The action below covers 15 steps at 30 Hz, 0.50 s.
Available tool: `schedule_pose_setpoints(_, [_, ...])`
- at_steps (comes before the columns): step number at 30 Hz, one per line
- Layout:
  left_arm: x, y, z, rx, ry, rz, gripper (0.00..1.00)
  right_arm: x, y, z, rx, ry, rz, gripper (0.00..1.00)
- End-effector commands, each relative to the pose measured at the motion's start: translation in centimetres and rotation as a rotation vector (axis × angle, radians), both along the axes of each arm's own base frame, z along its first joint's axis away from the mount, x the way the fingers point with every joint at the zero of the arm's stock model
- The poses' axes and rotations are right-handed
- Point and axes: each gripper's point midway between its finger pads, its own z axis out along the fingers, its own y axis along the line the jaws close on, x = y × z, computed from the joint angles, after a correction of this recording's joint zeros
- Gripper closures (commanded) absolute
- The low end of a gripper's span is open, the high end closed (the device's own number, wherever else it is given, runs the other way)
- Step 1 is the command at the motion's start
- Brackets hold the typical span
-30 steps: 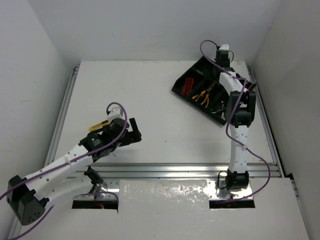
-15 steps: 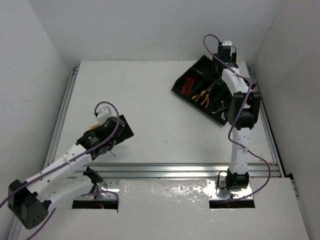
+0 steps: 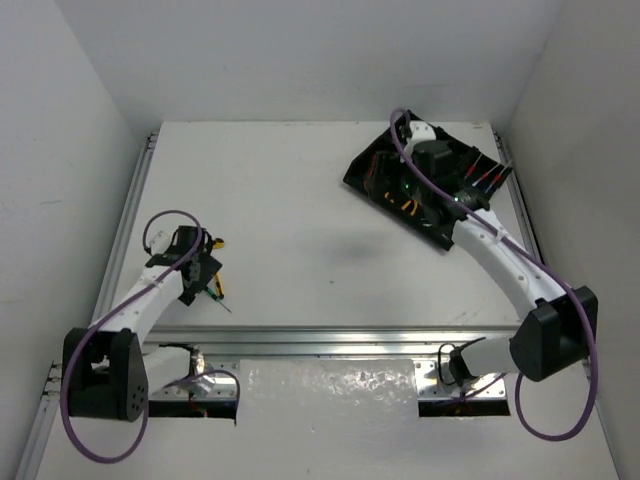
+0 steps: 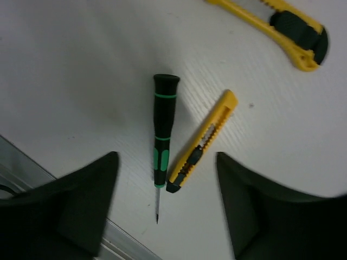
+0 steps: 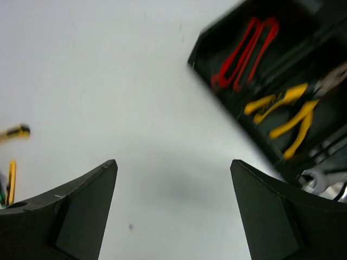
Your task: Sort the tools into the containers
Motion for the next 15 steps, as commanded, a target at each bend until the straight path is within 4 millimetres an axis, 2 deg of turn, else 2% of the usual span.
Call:
schedule_pose_setpoints(1, [0.7, 0.9, -0.3, -0.01, -0.023, 0.087, 0.44, -2.8, 1.9, -3.3, 0.06, 0.082, 0.082, 0.15])
schedule_pose_setpoints(3, [0.9, 2.3, -0.2, 0.022, -0.038, 0.135, 0.44, -4.4, 2.1, -3.7, 0.06, 0.095, 0.115, 0.14])
schedule_pose_setpoints(8, [2.2, 3.0, 0.4, 0.033, -0.064, 0.154, 0.43, -7.0, 2.0, -4.0, 0.074, 0.089, 0.159, 0.15])
schedule_pose_setpoints(15, [2.1, 3.0, -2.5, 0.02, 0.03, 0.145, 0.44, -8.2, 1.6, -3.3, 0.079, 0.068, 0.171, 0.15])
